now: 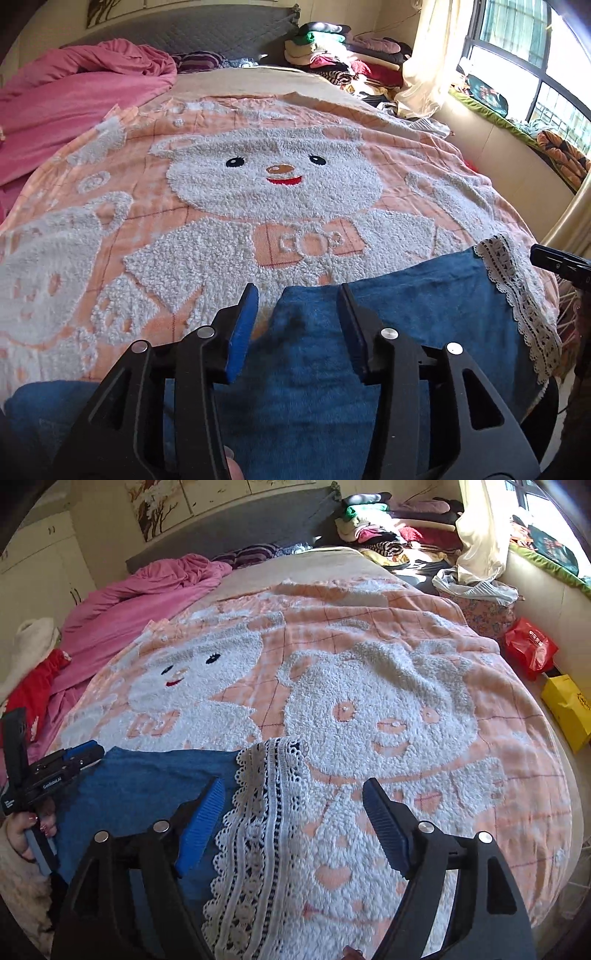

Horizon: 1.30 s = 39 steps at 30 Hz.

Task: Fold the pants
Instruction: 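Lay the lace edge onto the pants and open both grippers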

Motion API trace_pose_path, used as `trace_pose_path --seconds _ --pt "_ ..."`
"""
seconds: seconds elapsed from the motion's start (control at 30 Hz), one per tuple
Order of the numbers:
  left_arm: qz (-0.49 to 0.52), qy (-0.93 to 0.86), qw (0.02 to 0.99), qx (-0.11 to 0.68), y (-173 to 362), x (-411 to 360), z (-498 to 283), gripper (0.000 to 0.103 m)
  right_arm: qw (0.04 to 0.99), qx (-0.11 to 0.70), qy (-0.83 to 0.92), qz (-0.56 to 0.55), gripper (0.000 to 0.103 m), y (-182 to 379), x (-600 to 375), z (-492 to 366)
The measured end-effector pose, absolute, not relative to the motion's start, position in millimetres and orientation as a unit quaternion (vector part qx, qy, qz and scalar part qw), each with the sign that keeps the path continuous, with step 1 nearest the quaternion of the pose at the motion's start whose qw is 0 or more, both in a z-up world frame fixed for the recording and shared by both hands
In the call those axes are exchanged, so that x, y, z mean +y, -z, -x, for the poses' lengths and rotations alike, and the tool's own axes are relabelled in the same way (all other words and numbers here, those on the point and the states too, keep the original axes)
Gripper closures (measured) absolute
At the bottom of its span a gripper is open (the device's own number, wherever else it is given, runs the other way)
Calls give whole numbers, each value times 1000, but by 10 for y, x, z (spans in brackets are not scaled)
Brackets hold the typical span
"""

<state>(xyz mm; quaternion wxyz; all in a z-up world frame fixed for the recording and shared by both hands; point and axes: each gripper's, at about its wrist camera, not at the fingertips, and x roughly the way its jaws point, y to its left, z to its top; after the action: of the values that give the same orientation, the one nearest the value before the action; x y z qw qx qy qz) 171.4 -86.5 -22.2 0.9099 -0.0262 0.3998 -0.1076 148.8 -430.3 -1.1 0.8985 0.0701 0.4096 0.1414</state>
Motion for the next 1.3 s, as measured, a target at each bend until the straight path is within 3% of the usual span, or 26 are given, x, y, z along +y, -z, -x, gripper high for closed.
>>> trace_pose_path --seconds 0.2,0.47,0.63,0.7,0.9,1.23,1.3 --pt "34 121 909 397 121 -833 -1292 60 901 404 -121 -99 27 -15 -4414 -860" --pt "2 121 903 413 291 -862 -755 56 903 409 -119 -50 27 42 -4025 -315" --pt "-12 88 899 428 422 -743 -589 55 901 401 -168 -19 27 19 -3613 -286" --pt "-7 85 896 435 460 -669 -555 49 896 408 -175 -6 27 64 -3496 -327" --pt "-26 70 889 452 586 -551 -412 49 875 465 -137 18 27 376 -3502 -432" --pt "-17 83 886 457 620 -471 -360 49 875 465 -134 26 26 476 -3546 -288" --pt "-11 80 884 461 587 -465 -369 47 875 463 -140 11 20 458 -3562 -280"
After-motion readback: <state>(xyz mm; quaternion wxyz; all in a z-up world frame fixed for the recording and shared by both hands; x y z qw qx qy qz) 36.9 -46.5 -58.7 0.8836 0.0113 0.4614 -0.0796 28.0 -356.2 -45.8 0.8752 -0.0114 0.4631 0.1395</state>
